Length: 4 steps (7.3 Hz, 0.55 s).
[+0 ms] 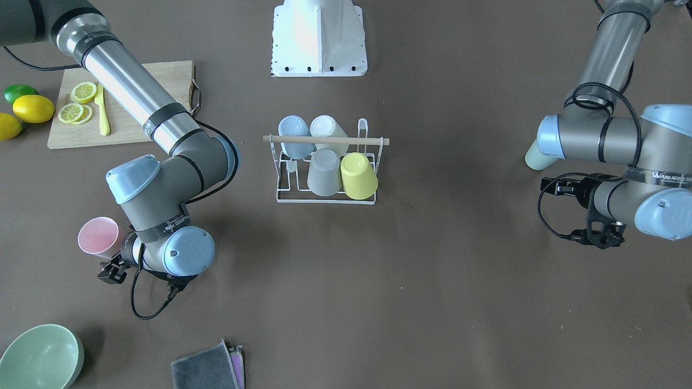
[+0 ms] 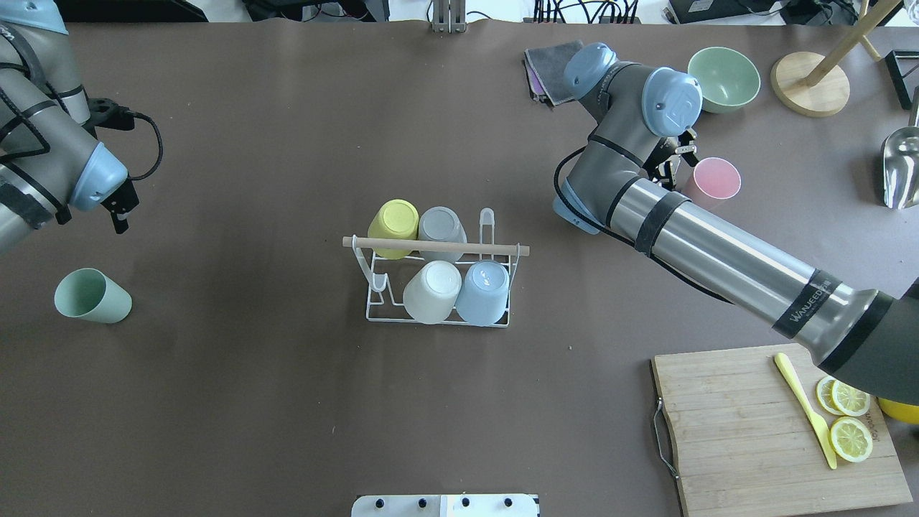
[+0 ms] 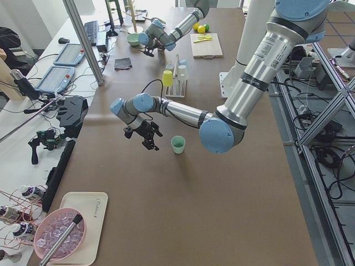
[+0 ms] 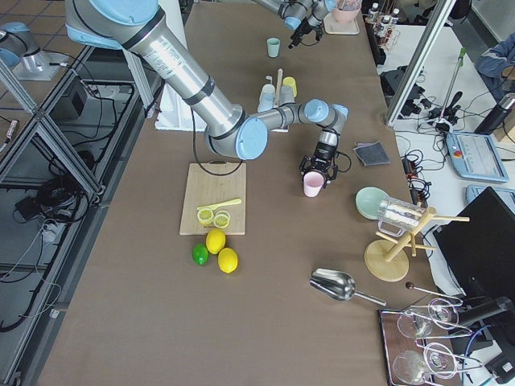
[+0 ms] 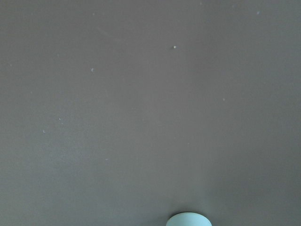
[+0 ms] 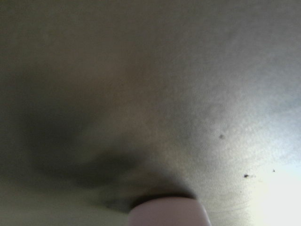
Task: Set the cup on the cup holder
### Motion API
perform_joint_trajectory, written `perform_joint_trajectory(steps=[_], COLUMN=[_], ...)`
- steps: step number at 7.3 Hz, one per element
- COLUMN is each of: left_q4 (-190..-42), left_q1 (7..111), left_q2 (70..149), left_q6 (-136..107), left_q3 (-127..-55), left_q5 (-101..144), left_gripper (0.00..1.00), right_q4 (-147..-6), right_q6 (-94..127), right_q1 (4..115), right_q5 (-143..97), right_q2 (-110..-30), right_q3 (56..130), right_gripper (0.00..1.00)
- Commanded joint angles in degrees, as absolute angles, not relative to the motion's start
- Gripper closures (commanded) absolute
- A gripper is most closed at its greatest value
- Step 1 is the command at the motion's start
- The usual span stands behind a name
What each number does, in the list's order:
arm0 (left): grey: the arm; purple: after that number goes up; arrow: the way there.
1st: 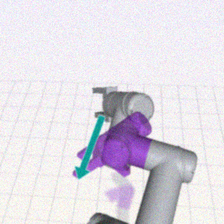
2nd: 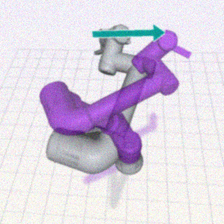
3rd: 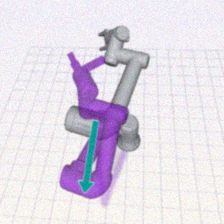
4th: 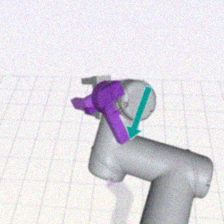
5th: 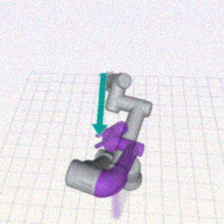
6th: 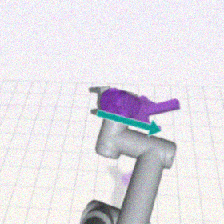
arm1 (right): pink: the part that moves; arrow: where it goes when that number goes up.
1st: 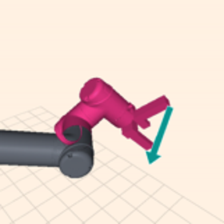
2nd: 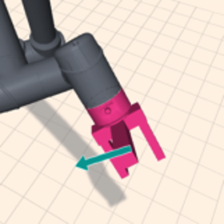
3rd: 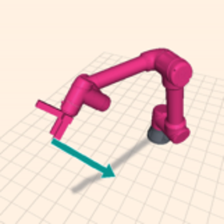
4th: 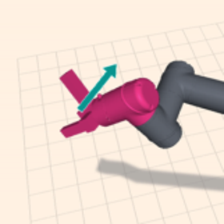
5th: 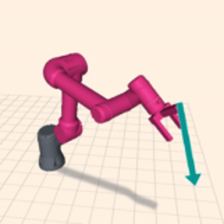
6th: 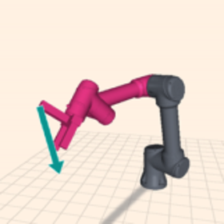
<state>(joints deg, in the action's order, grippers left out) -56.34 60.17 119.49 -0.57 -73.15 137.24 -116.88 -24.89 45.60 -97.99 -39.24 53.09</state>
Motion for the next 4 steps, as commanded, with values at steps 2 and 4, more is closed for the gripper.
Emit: perform_joint_trajectory(steps=[2, 4], left_q4=[-55.5, -51.5], left_q1=[56.8, 56.9], left_q2=[119.6, 119.7], left_q6=[2.5, 6.8], left_q3=[-70.0, -69.9], left_q5=[138.4, 138.5], left_gripper=[0.02, 0.02], right_q4=[-116.7, -116.0], right_q6=[-25.0, -25.0], right_q1=[45.1, 45.1], right_q5=[-97.2, -97.1], right_q2=[-40.3, -41.1], right_q3=[53.1, 53.3], right_gripper=[0.0, 0.0])
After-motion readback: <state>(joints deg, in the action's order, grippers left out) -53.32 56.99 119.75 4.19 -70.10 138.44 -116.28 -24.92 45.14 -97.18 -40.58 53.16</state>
